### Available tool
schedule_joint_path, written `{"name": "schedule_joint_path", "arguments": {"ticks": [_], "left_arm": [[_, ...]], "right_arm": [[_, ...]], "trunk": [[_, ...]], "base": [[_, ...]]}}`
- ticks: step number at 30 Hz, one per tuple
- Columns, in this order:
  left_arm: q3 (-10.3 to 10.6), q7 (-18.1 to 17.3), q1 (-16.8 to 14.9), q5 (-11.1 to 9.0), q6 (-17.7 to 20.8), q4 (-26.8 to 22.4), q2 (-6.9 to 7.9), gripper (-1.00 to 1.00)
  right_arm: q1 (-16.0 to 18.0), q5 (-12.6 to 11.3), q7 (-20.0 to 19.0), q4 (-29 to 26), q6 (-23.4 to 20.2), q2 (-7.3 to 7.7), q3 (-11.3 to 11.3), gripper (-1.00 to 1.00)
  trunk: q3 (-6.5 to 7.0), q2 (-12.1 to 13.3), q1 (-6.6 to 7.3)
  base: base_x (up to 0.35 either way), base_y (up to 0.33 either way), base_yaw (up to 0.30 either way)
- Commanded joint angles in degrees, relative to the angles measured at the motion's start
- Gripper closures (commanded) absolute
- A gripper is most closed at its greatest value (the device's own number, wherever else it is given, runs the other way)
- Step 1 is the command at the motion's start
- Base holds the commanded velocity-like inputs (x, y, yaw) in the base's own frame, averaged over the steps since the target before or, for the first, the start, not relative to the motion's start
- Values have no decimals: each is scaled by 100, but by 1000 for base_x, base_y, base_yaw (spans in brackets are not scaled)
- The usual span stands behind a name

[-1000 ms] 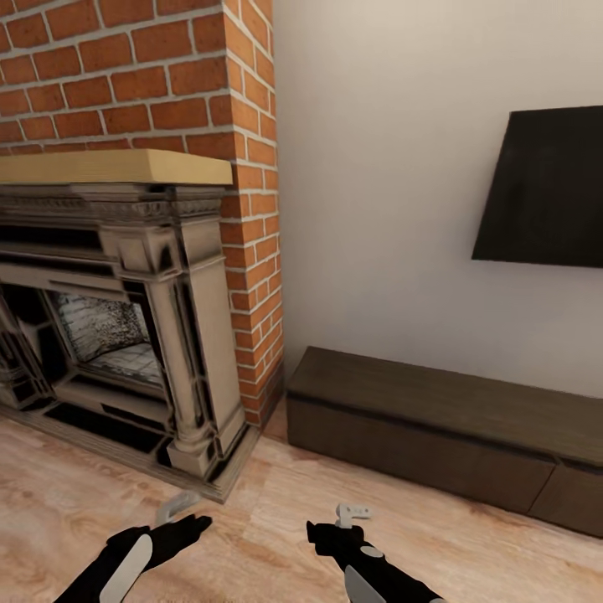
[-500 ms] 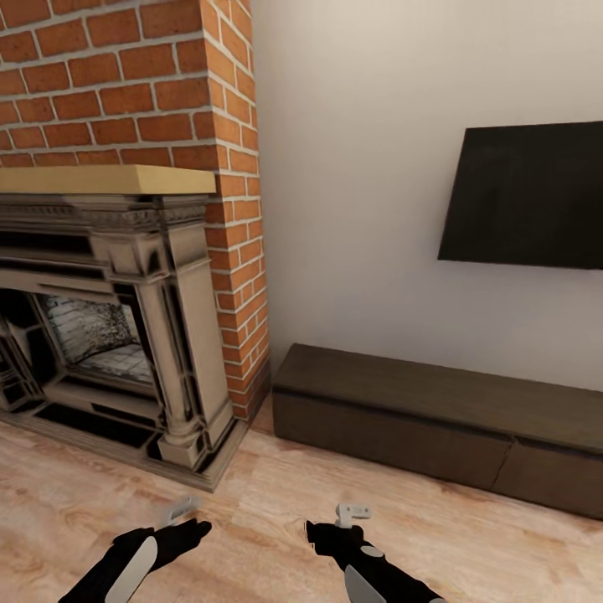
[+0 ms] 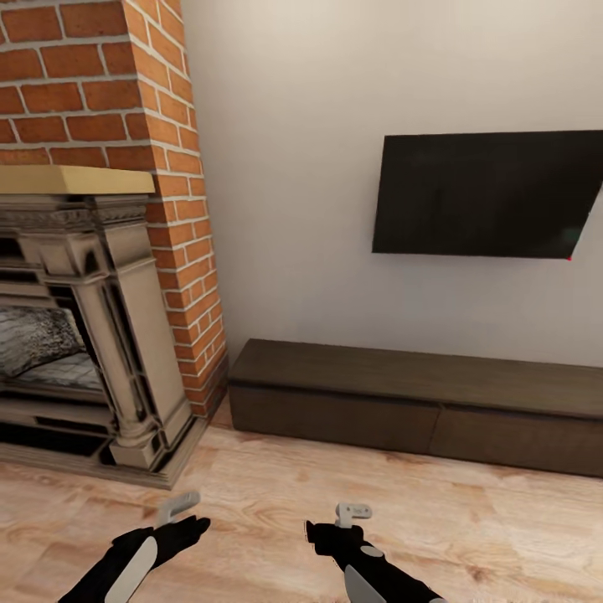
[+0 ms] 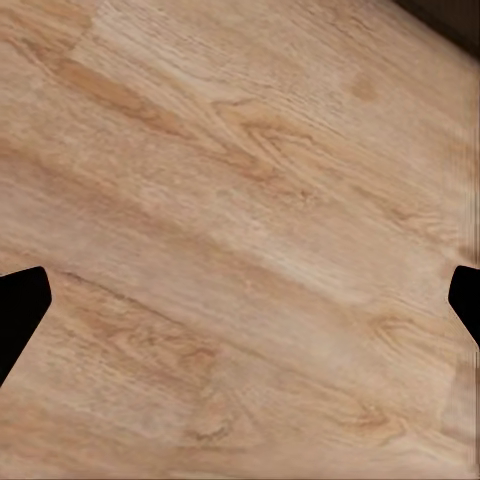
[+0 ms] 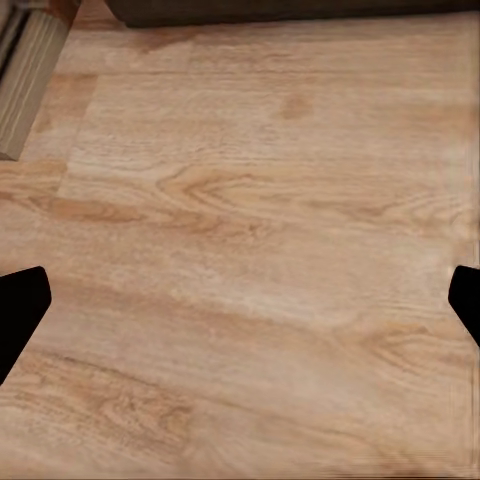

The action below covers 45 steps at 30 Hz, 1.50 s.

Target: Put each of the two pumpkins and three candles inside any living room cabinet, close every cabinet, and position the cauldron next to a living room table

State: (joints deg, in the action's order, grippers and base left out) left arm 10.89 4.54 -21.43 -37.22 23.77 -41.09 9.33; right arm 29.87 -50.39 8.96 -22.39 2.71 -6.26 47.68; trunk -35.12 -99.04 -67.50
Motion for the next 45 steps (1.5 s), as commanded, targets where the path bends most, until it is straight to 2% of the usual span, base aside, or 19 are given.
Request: {"name": "schedule_joint_path", "arguments": {"ticks": [1,14,22,45], "left_arm": [[28,48,-2,-58,9,-13,8,-100],[32,68,-2,-57,-4,-10,8,-100],[36,180,-2,-55,-5,-5,8,-100],[36,188,-2,-62,-29,6,19,-100]], "right_arm": [[6,-59,33,-4,28,2,48,-100],[6,-59,34,-8,28,2,48,-100],[5,-59,30,-8,28,2,48,-100],[3,24,29,-11,22,2,66,-100]], "trunk": [[-6,-3,1],[-6,-3,1],[-6,-3,1],[-6,-3,1]], "base": [[-31,-291,-77],[12,-307,-12],[91,-313,-58],[112,-312,-15]]}}
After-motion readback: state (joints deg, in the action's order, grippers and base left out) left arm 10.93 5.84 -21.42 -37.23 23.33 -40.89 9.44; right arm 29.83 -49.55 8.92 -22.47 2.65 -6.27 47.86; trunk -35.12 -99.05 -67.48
